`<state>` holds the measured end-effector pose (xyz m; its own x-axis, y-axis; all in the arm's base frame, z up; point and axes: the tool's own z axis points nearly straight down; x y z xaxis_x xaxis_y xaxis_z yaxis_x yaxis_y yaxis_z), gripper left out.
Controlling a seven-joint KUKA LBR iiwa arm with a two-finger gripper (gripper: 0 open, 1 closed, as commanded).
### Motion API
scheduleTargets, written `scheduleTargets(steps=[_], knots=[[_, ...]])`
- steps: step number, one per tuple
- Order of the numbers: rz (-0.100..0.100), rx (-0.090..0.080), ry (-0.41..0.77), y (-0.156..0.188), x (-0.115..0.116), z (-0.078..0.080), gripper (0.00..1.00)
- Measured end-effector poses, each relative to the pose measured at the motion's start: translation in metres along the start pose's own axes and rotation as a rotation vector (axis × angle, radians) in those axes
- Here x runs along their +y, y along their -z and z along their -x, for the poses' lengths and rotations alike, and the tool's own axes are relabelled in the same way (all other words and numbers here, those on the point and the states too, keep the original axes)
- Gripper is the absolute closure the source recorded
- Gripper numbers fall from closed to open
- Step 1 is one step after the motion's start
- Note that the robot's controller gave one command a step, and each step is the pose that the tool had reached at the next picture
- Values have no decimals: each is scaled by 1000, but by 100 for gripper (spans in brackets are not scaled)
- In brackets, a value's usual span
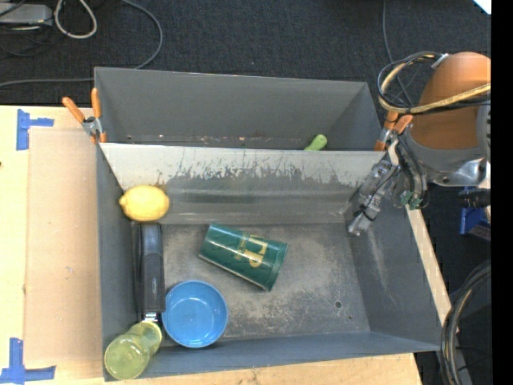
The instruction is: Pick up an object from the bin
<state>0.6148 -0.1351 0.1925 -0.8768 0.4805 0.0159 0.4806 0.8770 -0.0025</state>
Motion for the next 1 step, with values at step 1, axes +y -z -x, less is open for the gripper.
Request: scheduleTargets(steps=[1], knots=[[-7,17,-84,-124,-12,9,100]])
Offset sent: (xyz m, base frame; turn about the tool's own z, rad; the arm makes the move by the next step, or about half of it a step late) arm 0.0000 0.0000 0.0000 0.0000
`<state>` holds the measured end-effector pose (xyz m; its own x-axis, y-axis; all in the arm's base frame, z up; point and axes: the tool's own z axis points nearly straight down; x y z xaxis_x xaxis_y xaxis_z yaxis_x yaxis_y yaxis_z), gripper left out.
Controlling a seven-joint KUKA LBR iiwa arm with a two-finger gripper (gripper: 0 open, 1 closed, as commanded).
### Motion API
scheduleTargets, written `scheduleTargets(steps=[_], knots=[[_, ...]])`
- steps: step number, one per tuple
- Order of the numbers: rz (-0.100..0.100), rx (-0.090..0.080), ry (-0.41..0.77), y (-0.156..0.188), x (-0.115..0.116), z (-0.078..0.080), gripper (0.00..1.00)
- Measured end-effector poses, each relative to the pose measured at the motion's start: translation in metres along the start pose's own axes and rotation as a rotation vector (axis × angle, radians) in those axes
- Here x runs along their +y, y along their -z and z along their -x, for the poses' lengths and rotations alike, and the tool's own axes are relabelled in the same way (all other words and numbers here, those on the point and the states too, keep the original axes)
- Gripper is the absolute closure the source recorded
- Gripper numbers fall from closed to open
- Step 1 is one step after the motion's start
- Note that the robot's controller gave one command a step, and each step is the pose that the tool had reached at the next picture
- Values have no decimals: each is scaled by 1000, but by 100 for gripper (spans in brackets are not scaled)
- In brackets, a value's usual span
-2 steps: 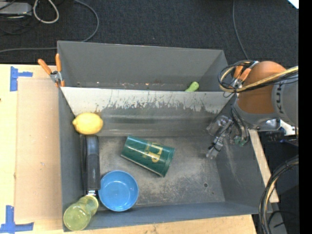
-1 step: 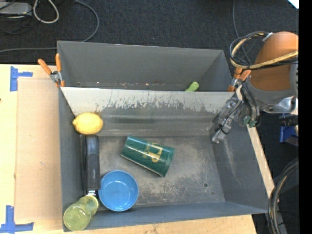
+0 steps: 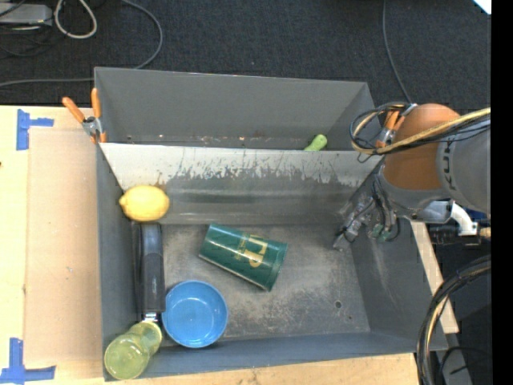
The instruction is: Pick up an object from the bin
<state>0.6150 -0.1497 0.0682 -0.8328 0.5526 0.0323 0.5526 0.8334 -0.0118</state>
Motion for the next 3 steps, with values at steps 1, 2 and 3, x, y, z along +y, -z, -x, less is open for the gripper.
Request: scheduleTargets(steps=[1,2,3], knots=[[0,-4,2,2,1,1,100],[4,-10,-2,108,9,0,100],[-3,5,4,126,-15,-13,100]])
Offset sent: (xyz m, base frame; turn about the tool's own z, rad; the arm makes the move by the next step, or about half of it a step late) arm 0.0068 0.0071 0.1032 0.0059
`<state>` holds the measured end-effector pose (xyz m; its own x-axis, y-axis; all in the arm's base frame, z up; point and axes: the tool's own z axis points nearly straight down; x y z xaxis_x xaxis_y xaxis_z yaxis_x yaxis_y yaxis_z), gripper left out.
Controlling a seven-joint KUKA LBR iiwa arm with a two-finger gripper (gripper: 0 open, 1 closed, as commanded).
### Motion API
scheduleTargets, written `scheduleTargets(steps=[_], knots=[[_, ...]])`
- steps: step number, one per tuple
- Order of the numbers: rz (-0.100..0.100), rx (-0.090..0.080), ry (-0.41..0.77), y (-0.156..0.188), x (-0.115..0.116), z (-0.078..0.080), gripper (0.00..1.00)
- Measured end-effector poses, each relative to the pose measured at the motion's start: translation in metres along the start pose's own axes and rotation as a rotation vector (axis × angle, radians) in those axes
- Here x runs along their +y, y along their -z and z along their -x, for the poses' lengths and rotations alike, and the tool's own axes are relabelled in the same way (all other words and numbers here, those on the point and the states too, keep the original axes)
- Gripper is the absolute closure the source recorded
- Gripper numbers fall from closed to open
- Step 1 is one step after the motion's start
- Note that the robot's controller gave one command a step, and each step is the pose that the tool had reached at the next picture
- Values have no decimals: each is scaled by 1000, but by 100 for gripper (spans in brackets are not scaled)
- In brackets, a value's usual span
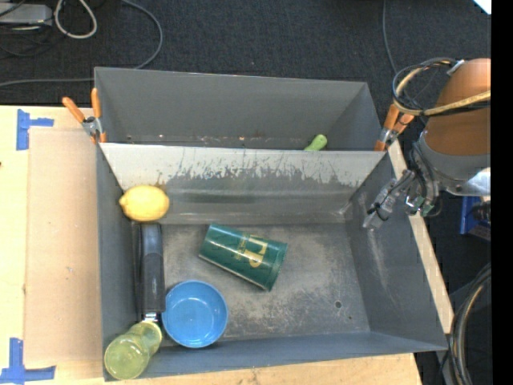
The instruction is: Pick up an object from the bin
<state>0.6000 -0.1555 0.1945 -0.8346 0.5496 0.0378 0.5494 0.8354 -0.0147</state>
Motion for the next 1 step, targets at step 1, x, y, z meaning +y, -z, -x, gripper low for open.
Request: scheduleTargets(steps=[1], knots=[[-2,8,4,12,4,0,100]])
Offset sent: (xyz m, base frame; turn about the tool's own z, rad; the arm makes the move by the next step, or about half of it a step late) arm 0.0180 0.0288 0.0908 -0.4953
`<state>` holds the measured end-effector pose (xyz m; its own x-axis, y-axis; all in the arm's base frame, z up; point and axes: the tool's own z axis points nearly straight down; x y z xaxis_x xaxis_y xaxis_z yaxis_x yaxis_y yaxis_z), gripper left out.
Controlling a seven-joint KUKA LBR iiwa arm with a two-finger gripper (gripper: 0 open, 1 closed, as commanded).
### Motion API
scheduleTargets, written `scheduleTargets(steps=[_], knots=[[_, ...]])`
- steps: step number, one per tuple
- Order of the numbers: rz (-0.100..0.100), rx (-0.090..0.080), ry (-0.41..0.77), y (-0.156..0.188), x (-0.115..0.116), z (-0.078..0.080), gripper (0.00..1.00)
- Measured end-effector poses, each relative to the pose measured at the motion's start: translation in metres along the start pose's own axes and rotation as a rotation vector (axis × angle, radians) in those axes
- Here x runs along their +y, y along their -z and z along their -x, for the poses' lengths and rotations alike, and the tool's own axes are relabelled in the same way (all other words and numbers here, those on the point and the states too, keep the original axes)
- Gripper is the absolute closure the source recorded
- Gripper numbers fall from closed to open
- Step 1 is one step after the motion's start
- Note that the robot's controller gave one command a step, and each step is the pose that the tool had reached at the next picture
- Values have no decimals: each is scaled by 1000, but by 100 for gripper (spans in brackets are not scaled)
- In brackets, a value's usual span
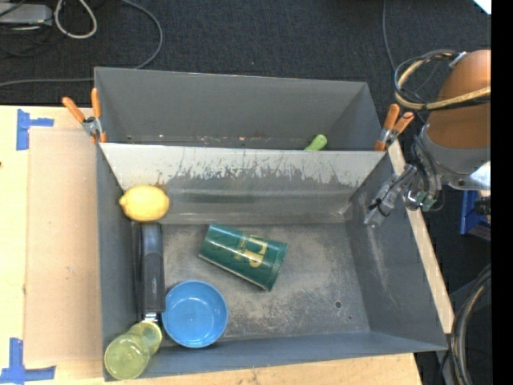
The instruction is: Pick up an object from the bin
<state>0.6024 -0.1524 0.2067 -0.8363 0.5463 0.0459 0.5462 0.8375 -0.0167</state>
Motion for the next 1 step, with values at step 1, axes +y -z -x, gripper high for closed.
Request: scheduleTargets(steps=[1], knots=[[1,-3,447,64,24,-3,100]])
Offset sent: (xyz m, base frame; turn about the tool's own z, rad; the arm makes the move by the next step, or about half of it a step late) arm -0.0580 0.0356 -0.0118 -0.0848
